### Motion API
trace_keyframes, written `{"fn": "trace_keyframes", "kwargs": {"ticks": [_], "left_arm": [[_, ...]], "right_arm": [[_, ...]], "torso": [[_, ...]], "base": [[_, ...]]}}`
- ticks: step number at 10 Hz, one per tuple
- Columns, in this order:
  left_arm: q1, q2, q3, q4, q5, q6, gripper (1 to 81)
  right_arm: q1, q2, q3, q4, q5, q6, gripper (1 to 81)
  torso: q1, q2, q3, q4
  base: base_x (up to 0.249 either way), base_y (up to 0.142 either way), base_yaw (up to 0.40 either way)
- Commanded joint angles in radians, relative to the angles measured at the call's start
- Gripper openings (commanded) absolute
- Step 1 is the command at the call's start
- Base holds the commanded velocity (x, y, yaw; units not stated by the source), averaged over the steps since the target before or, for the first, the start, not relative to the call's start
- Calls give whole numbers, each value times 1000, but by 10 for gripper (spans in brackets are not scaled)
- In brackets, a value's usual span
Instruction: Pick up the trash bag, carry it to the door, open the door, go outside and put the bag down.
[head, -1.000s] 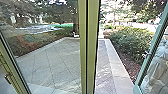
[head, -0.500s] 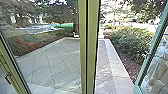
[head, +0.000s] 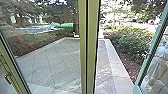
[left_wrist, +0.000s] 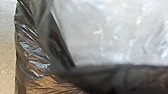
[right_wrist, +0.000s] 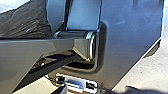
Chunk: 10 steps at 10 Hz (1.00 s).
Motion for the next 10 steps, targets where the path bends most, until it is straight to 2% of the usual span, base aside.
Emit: {"fn": "trace_keyframes", "kwargs": {"ticks": [1,6,10], "left_arm": [[-49,-5,-4,8,63,8,10],[-49,-3,-4,8,64,28,10],[-52,-5,-4,8,66,28,10]], "right_arm": [[30,20,-27,-3,-54,-2,811],[33,25,-28,-3,-54,-4,811],[30,30,-30,-11,-41,-4,811]], "torso": [[0,0,0,0],[0,0,0,0],[0,0,0,0]], "base": [[0,0,0],[0,0,0],[0,0,-58]]}}
